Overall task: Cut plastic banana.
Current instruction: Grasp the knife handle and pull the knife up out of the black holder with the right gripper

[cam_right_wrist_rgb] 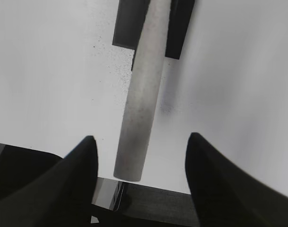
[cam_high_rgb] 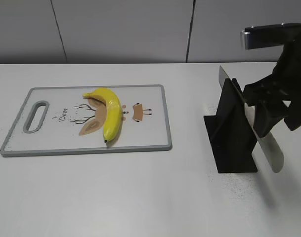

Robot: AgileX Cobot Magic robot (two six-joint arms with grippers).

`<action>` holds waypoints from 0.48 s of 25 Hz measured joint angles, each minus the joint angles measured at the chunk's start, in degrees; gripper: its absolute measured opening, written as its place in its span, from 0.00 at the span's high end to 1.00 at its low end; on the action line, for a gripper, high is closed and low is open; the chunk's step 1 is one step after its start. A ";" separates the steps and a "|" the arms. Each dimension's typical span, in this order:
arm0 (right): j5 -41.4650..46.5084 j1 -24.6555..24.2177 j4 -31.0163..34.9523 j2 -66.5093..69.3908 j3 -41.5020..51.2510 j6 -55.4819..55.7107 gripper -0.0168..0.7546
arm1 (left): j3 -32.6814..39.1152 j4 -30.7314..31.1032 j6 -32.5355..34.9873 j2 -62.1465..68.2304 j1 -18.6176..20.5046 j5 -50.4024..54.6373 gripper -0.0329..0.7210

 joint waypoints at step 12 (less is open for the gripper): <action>0.00 0.00 0.06 8.17 -0.04 3.85 0.40 | 0.00 0.00 0.00 0.00 0.00 0.00 0.18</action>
